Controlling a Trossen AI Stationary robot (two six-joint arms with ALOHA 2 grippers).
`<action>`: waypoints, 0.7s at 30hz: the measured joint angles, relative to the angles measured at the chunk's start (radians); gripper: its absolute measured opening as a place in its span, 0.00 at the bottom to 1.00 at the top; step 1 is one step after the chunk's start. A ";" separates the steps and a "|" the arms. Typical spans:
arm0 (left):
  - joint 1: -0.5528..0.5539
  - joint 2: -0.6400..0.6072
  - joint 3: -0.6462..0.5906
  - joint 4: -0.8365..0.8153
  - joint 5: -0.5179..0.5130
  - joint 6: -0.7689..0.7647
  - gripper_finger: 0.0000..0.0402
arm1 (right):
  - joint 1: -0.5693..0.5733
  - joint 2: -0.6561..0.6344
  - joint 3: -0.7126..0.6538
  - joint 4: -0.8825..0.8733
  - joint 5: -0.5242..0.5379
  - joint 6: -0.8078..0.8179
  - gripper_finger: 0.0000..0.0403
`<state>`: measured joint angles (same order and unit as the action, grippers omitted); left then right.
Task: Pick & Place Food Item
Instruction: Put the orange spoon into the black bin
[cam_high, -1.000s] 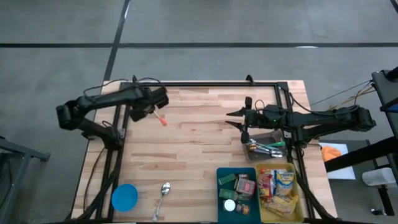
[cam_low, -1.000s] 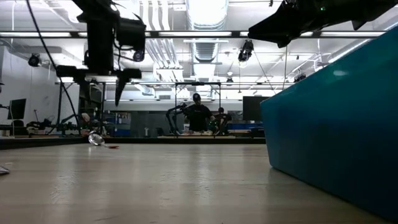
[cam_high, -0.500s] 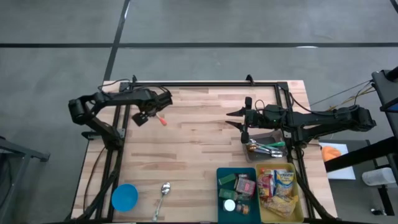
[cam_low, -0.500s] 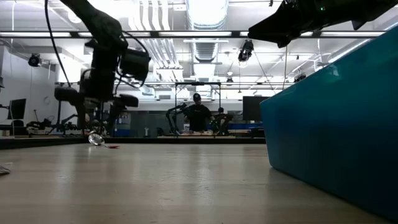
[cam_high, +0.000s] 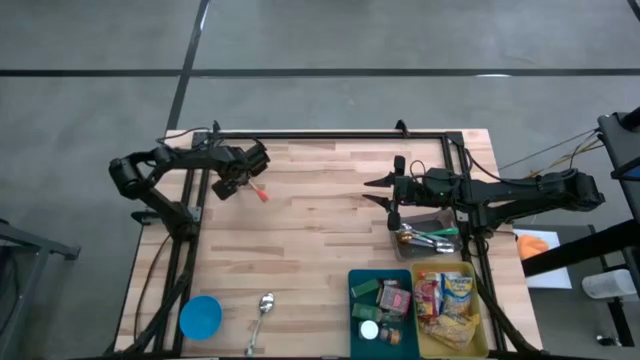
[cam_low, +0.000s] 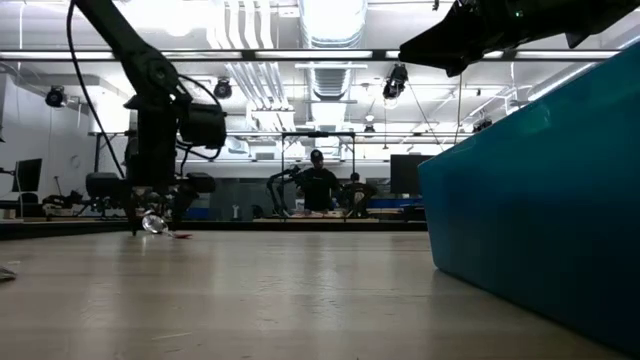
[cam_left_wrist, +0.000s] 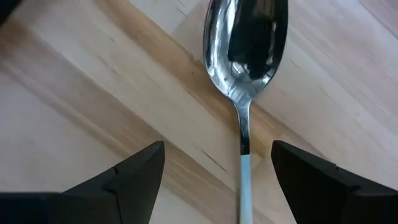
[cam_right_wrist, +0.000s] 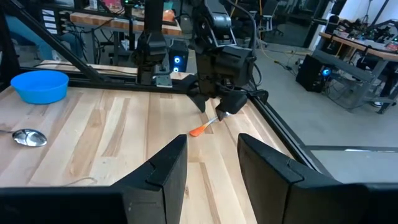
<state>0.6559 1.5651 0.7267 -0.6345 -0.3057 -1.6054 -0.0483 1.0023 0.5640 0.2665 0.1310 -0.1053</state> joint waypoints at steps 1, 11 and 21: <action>0.008 -0.001 0.000 0.007 0.009 0.021 0.74 | 0.000 0.000 0.000 0.000 0.000 0.000 0.34; 0.025 0.001 0.004 0.041 0.011 0.065 0.54 | 0.000 0.000 0.000 0.000 0.000 0.000 0.34; 0.025 0.002 0.004 0.040 0.036 0.069 0.20 | 0.000 0.000 0.000 0.000 0.000 0.000 0.34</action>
<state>0.6807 1.5673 0.7303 -0.5946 -0.2700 -1.5364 -0.0483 1.0019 0.5640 0.2665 0.1310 -0.1051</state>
